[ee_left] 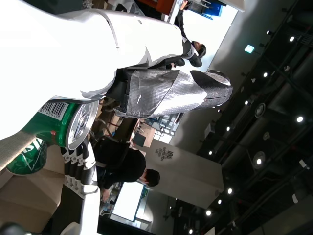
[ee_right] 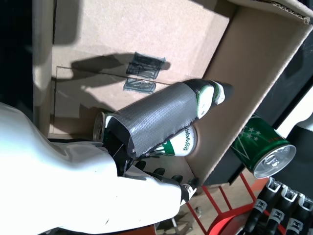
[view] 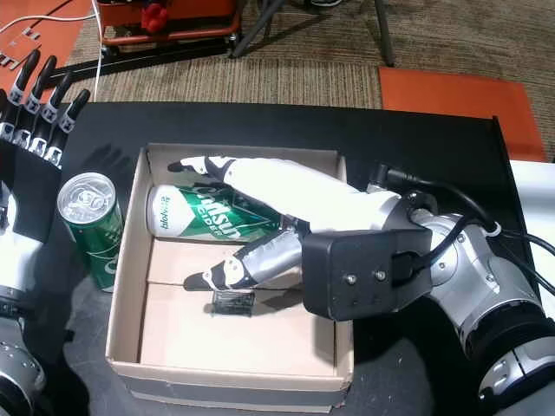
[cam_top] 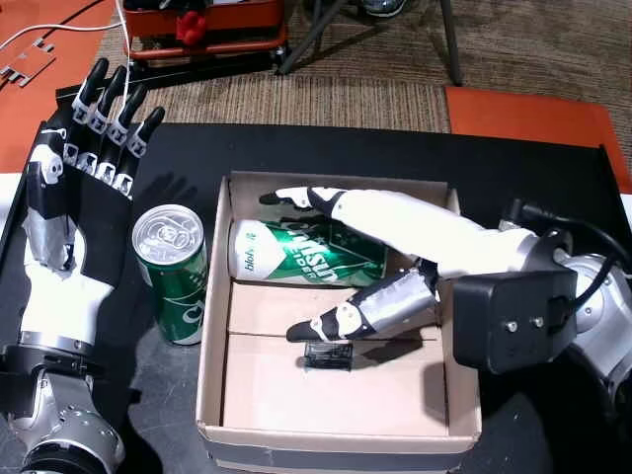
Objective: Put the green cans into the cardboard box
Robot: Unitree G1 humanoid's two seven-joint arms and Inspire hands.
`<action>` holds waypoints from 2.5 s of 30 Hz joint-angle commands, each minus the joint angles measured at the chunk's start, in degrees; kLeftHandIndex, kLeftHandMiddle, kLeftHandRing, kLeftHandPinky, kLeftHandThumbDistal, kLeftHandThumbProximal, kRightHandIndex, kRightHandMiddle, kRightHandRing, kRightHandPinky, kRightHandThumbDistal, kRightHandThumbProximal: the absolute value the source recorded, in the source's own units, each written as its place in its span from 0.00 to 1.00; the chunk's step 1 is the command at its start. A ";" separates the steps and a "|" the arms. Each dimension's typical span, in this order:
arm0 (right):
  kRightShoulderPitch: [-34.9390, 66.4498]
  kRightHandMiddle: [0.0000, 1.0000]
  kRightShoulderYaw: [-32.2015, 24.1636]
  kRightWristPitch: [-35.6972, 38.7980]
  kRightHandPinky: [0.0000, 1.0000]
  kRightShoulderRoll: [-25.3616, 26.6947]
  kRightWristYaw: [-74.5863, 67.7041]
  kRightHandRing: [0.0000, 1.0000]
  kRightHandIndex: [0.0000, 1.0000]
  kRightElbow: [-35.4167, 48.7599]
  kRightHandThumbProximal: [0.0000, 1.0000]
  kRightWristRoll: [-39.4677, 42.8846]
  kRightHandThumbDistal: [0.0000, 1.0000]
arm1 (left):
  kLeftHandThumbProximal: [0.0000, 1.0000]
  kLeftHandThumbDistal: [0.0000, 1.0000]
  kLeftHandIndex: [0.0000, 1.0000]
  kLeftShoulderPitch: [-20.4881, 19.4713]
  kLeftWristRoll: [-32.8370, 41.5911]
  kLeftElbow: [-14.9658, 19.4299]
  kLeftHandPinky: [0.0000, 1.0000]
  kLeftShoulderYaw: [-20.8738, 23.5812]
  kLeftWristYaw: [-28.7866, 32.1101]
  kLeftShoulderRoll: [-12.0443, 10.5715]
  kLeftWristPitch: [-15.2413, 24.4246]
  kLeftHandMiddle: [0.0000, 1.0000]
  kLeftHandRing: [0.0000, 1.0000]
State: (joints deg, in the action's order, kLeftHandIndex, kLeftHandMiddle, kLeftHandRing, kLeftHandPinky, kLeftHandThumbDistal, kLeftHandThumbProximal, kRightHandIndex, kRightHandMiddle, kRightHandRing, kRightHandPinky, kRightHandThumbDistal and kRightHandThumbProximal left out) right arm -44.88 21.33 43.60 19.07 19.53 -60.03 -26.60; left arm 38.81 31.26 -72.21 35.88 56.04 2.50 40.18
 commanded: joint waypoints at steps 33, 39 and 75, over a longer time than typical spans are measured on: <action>10.10 0.96 -15.19 10.10 1.00 5.01 4.50 0.99 0.93 13.71 0.47 23.59 0.91 | 1.00 0.47 0.93 0.12 0.23 0.43 0.97 0.02 0.46 0.21 0.23 0.97 1.00; 14.46 0.92 -20.82 9.16 0.98 4.97 4.84 0.95 0.91 15.47 0.54 30.28 0.96 | 1.00 0.47 0.93 0.03 -0.02 0.37 0.97 -0.10 0.42 0.40 0.42 0.97 1.00; 26.88 0.80 -38.15 11.95 0.91 -5.09 21.84 0.83 0.77 7.99 0.53 49.70 0.93 | 1.00 0.45 0.93 -0.38 -0.64 0.05 0.98 -0.45 0.79 2.23 0.86 0.98 1.00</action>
State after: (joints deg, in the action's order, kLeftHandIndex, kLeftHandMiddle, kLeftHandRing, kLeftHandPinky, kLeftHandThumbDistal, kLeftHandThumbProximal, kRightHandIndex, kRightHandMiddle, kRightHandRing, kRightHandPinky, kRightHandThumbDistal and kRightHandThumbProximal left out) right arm -19.08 -16.42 54.49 14.39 41.23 -52.59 22.80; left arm 39.08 31.10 -72.21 35.67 56.97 4.15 40.52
